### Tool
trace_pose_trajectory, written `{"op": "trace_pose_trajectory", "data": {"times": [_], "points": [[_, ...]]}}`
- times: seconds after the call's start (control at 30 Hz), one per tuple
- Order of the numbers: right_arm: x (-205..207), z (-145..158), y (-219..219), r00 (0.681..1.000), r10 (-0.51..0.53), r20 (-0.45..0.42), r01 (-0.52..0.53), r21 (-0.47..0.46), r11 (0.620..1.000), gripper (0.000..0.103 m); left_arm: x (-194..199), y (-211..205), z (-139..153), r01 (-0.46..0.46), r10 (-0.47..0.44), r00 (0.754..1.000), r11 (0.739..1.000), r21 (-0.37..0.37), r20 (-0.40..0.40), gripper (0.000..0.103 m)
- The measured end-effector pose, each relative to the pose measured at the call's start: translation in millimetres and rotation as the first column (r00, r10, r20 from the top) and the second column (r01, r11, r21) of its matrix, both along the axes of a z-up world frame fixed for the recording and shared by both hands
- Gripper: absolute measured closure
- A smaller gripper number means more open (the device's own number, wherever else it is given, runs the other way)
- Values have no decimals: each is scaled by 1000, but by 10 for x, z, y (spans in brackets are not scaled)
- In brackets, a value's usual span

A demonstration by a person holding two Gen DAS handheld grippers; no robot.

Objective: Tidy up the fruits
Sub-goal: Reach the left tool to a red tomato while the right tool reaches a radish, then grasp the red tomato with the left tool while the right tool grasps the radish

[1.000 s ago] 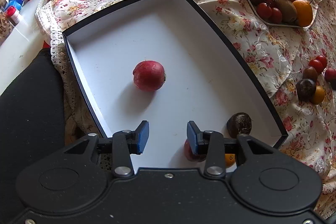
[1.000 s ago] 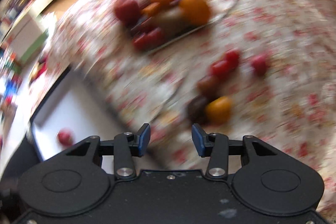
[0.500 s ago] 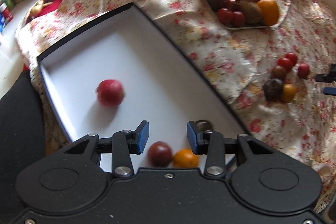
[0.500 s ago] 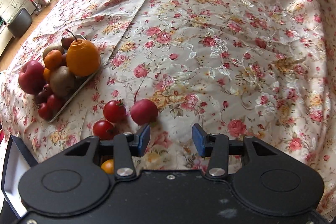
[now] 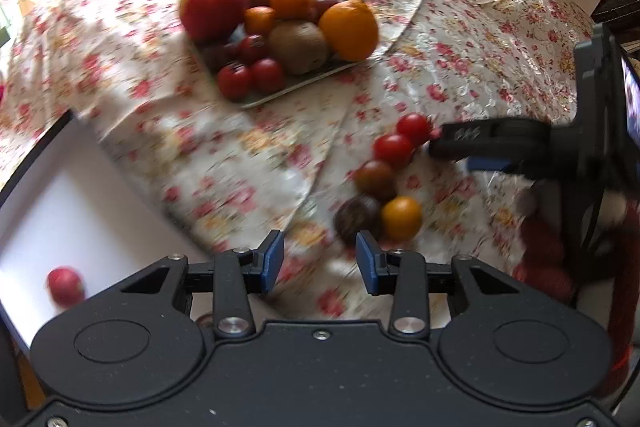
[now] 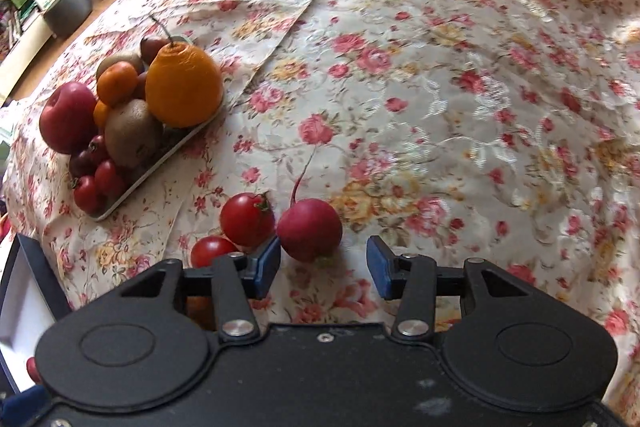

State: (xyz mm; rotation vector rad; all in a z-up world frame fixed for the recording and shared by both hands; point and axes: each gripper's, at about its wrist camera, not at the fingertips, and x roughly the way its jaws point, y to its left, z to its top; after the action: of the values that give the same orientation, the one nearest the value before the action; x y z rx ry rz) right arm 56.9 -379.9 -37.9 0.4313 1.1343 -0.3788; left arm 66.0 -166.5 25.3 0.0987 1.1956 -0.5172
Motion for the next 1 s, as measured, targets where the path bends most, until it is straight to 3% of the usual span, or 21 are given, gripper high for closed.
{"op": "trace_pose_trajectory", "data": {"times": [0.07, 0.1, 0.13, 0.33, 0.5, 0.67, 0.7, 0.73, 0.87, 0.93, 1.0], "points": [[17, -33, 9, 1000, 12, 7, -12, 5, 1000, 57, 71, -113, -31, -3, 3, 1000, 1000, 0, -6, 55], [16, -33, 22, 999, 31, 16, -32, 15, 999, 68, 107, -165, -45, -7, 7, 1000, 1000, -2, -10, 55], [13, -28, 24, 999, 44, 20, -45, 24, 999, 70, 146, -210, -61, -10, 10, 1000, 1000, -9, -16, 55], [-121, 57, -179, 998, 0, 55, -2, 42, 999, 70, 306, -492, -141, -9, 8, 1000, 1000, -17, -13, 55], [-311, 169, -438, 994, -66, 86, 62, 42, 997, 70, 396, -829, -216, 43, -44, 999, 999, -33, -23, 55], [-429, 232, -595, 989, -99, 111, 96, 29, 995, 71, 367, -1105, -339, 93, -94, 995, 994, 56, 16, 55], [-432, 228, -611, 989, -102, 111, 99, 27, 995, 75, 359, -1135, -369, 96, -98, 995, 993, 73, 23, 55], [-439, 220, -627, 989, -102, 107, 100, 25, 995, 87, 356, -1155, -398, 96, -99, 995, 992, 87, 27, 55], [-445, 199, -680, 988, -100, 116, 96, 40, 995, 85, 358, -1216, -489, 78, -84, 995, 989, 124, 44, 55], [-446, 177, -706, 988, -101, 117, 95, 54, 994, 75, 356, -1247, -518, 86, -96, 994, 985, 147, 60, 54], [-477, 185, -714, 987, -98, 128, 92, 55, 994, 73, 386, -1253, -569, 88, -96, 994, 984, 154, 46, 54]]}}
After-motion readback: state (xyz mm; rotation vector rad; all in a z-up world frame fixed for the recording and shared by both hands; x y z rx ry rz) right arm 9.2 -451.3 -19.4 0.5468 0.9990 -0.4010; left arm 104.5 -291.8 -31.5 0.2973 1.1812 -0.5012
